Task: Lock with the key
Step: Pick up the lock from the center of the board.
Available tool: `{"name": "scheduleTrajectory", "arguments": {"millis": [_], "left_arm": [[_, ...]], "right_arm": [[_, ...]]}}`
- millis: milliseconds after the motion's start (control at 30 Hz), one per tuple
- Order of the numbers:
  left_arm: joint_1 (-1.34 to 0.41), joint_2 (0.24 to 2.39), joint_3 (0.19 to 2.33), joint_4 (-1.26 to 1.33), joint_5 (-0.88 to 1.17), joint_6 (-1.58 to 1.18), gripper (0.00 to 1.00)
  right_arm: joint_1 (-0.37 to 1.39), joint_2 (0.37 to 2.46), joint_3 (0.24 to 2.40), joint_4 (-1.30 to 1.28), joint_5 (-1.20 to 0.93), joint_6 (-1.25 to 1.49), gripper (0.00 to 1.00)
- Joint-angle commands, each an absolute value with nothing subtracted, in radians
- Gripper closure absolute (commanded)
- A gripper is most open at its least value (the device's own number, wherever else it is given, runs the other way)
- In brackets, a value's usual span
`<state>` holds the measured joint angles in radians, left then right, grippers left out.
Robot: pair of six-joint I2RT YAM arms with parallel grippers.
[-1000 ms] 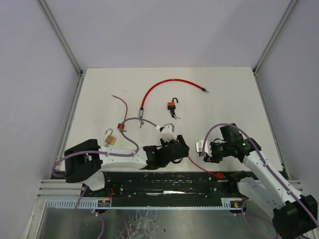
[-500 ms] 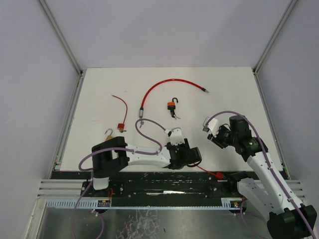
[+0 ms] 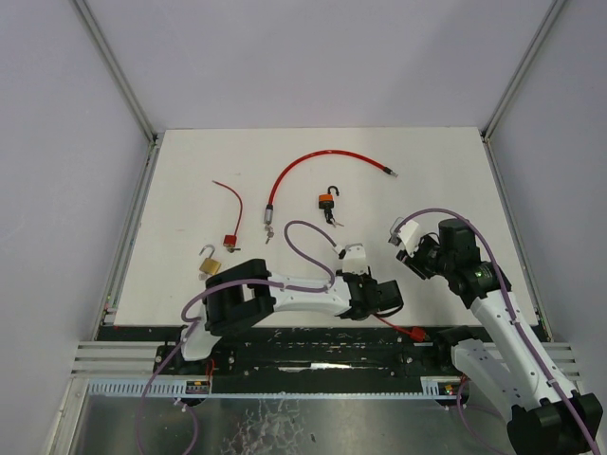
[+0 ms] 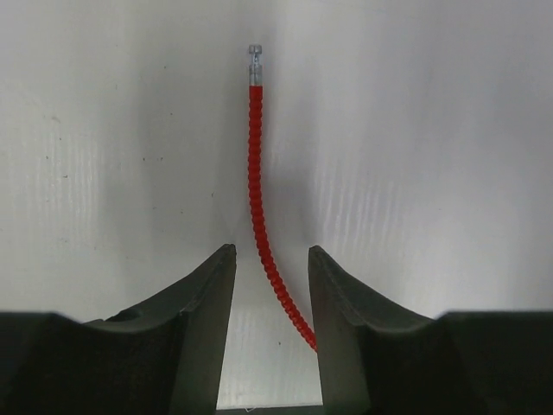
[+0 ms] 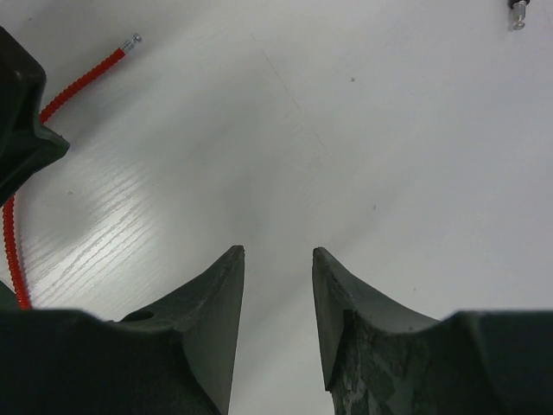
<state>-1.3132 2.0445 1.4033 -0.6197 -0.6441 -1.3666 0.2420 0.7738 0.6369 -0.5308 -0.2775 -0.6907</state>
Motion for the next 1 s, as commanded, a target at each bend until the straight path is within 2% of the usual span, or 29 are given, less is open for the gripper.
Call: {"name": "scheduleTrajectory", "arguments": {"millis": [0,100,367,433,700,967], "left_arm": [[-1.317,2.113,1.483,-0.762,-0.659,-1.354,0.63],[-1.317,2.134,1.507,-0.774,-0.654,-1.340,0.68],[-1.315,2.141,1.525,-0.778,-0.638,-1.327,0.96],[-1.313,2.130,1.528,-0.779,-0.647,-1.321,1.00],[-1.268,2.038,1.570,-0.782,-0.725,-1.263,1.00],[-1.212,1.918,1.577,-0.732,-0.743,-1.169,1.00]], "right_arm": [[0.236,0.761,0.662,-0.498,-0.261,-0.671,0.56],[0.236,0.762,0.661,-0.500,-0.262,-0.671,0.57],[0.237,0.764,0.661,-0.497,-0.256,-0.664,0.57],[0.237,0.767,0.661,-0.496,-0.254,-0.663,0.57],[0.231,0.776,0.668,-0.508,-0.285,-0.656,0.58],[0.230,0.809,0.692,-0.558,-0.414,-0.663,0.58]]}}
